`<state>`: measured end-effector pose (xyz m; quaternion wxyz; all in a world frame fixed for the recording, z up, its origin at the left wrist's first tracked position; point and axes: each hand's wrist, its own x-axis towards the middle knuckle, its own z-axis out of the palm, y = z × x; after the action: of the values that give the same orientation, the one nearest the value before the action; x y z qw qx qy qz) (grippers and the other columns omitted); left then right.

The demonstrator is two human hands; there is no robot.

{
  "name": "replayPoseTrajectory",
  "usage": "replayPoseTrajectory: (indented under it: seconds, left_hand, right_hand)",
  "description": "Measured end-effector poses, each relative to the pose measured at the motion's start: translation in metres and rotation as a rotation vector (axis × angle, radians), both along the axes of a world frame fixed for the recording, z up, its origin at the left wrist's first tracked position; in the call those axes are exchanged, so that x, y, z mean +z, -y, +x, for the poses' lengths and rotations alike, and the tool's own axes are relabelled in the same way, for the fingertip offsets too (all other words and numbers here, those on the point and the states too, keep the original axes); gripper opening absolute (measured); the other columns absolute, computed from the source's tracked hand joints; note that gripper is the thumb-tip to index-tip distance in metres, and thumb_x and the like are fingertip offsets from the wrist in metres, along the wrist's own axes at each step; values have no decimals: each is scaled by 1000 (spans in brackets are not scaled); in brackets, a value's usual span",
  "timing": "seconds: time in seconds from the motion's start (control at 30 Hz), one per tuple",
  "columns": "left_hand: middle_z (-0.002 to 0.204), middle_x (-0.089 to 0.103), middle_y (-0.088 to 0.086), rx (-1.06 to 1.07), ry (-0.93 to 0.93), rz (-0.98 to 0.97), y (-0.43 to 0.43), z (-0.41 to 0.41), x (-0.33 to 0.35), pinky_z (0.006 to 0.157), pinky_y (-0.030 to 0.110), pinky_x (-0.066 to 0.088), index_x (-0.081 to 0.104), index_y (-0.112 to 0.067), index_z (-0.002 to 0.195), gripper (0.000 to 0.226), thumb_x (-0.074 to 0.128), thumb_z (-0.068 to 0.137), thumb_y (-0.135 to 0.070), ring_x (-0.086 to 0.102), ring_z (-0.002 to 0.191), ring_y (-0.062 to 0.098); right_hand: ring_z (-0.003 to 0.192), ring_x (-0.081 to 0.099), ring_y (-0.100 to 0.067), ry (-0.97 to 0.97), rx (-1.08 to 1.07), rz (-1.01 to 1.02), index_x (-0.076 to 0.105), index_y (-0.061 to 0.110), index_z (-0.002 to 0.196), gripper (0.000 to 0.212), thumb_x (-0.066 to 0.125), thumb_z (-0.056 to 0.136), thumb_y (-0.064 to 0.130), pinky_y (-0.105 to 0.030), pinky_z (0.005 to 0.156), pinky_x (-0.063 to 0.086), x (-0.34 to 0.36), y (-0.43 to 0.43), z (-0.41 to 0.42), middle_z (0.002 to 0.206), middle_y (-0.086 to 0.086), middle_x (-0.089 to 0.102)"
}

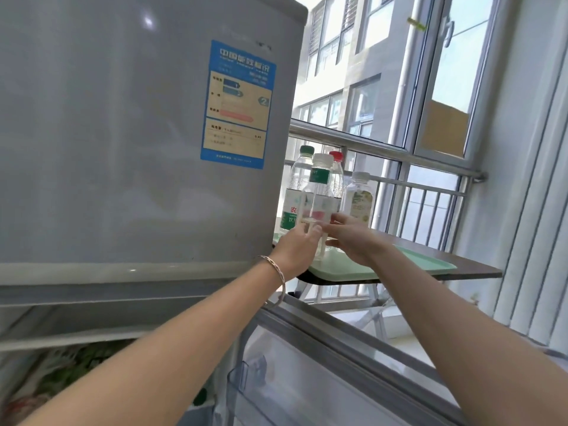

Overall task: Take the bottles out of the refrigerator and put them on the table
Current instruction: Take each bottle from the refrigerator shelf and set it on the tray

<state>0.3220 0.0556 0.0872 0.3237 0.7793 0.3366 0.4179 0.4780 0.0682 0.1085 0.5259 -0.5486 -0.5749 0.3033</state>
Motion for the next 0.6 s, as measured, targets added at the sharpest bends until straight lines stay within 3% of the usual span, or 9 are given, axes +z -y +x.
replayPoseTrajectory:
  seconds: [0.1, 0.23, 0.3, 0.37, 0.47, 0.53, 0.6]
  left_hand:
    - [136, 56, 8, 56, 17, 12, 1, 0, -2, 103, 36, 42, 48, -11, 139, 46, 30, 103, -34, 52, 124, 24]
    - [127, 60, 9, 128, 3, 99, 11, -11, -10, 72, 19, 45, 49, -7, 134, 39, 37, 102, -26, 55, 98, 14]
    - [120, 62, 10, 153, -64, 126, 17, -25, -13, 75, 24, 50, 54, -6, 125, 34, 40, 100, -24, 59, 97, 18]
    - [110, 65, 11, 181, -152, 123, 22, -42, -16, 79, 35, 51, 59, -5, 114, 30, 41, 97, -22, 62, 94, 24]
    - [101, 68, 11, 197, -281, 94, 31, -76, -26, 83, 40, 52, 60, -4, 106, 28, 42, 95, -23, 63, 90, 28]
    - [97, 65, 8, 211, -338, 77, 32, -94, -33, 85, 39, 50, 60, -8, 100, 24, 43, 94, -24, 60, 88, 26]
    - [92, 64, 11, 232, -381, 70, 31, -117, -43, 79, 34, 47, 62, -9, 94, 23, 45, 94, -25, 58, 87, 26]
  right_hand:
    - [119, 60, -29, -3, 21, -39, 52, 6, 136, 46, 62, 91, 4, -44, 104, 49, 2, 3, -4, 127, -13, 63]
    - [108, 62, -28, 25, -156, 38, 45, 4, 132, 51, 65, 85, -2, -36, 86, 54, 4, 16, -20, 118, -14, 62]
    - [101, 63, -27, 99, -287, 142, 50, 5, 120, 38, 64, 85, 1, -36, 82, 54, 2, 23, -35, 111, -13, 63]
    - [99, 64, -28, 219, -387, 267, 54, 10, 107, 26, 64, 84, 3, -41, 88, 56, -2, 32, -53, 108, -12, 63]
    - [98, 62, -24, 414, -550, 387, 61, 6, 108, 26, 60, 83, 3, -40, 90, 55, -8, 43, -82, 111, -12, 63]
    - [97, 62, -23, 450, -544, 376, 63, 5, 109, 26, 57, 84, 2, -39, 91, 54, -12, 48, -100, 110, -11, 64]
    - [88, 63, -19, 430, -450, 357, 67, 8, 100, 19, 56, 85, 2, -36, 86, 56, -22, 54, -127, 94, -4, 67]
